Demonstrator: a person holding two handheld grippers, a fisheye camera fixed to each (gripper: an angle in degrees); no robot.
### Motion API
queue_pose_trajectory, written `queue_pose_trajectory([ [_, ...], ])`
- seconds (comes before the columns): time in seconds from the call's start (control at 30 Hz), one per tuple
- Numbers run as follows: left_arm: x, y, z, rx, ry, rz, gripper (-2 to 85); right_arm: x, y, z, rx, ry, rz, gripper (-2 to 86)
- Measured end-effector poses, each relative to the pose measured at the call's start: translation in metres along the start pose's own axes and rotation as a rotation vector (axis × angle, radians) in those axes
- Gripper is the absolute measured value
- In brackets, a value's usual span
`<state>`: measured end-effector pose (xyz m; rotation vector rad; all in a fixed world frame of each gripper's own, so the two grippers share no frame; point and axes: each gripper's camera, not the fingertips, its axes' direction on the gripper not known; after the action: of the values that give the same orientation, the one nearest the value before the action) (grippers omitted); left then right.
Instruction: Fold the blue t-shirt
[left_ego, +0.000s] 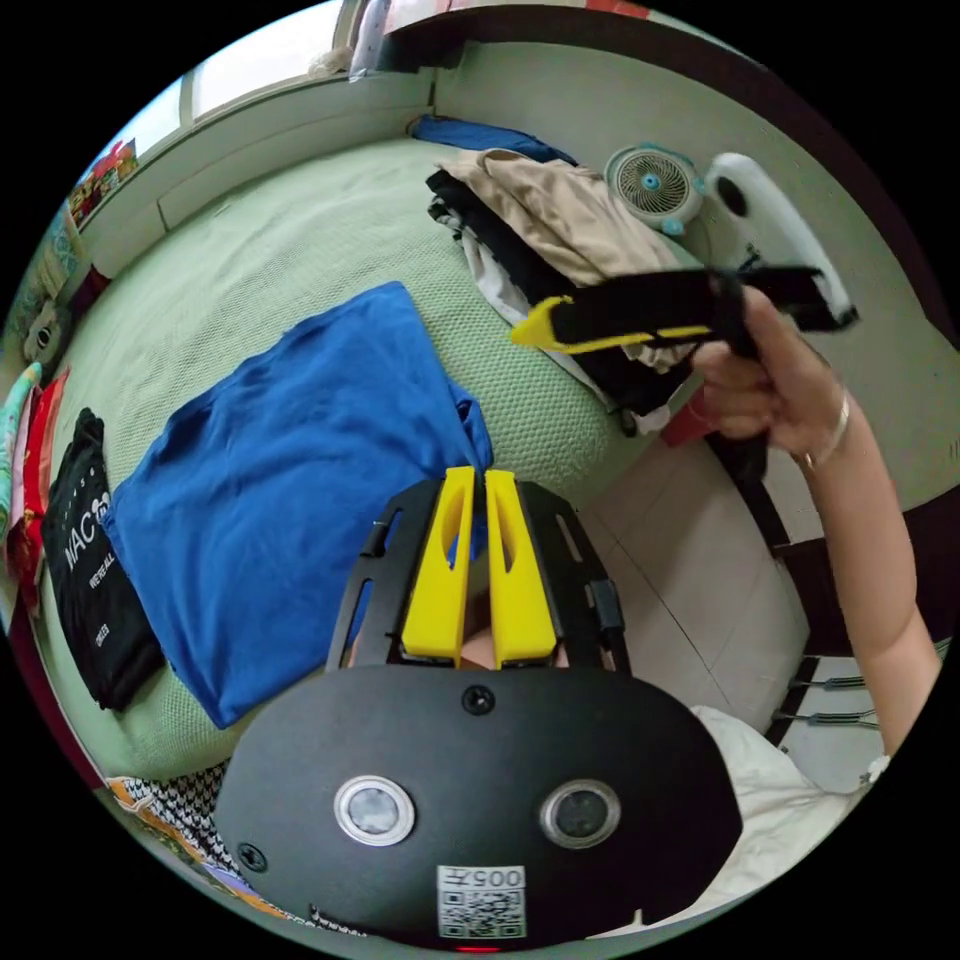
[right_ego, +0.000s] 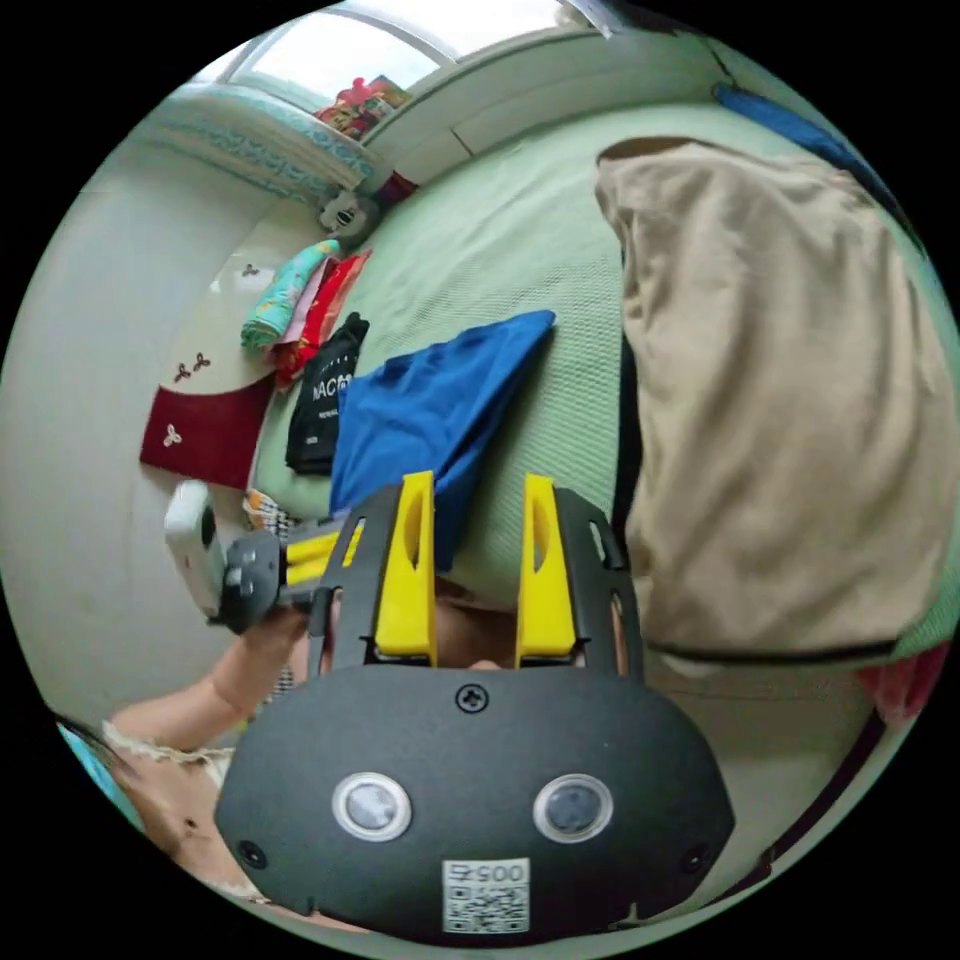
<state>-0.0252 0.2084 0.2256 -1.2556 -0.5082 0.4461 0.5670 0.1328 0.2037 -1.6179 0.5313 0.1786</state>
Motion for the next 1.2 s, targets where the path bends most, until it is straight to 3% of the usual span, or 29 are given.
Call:
queue_pose_trajectory([
  [0.2, -0.022, 0.01, -0.008, 0.039, 0.043, -0.033, 3.8, 0.021, -0.096, 0.056, -0.161, -0.065, 0.168, 9.8],
  [0.33, -0.033, 0.016, -0.007, 0.043, 0.083, -0.035, 3.8, 0.02, -0.13, 0.076, -0.147, -0.112, 0.208, 9.2],
  [0.57, -0.037, 0.019, -0.013, 0.08, 0.142, -0.017, 3.6, -0.001, -0.165, 0.084, -0.073, -0.092, 0.19, 0.2],
  [0.77, -0.013, 0.008, -0.027, 0.151, 0.243, 0.052, 3.4, -0.037, -0.176, 0.027, -0.048, 0.077, 0.125, -0.8],
  [0.97, -0.004, 0.002, -0.039, 0.211, 0.324, 0.061, 3.5, -0.076, -0.177, -0.03, -0.041, 0.433, 0.168, -0.5],
  [1.2, -0.052, 0.036, -0.057, 0.242, 0.281, -0.037, 3.5, -0.167, -0.199, -0.009, -0.017, 0.533, 0.131, -0.3],
])
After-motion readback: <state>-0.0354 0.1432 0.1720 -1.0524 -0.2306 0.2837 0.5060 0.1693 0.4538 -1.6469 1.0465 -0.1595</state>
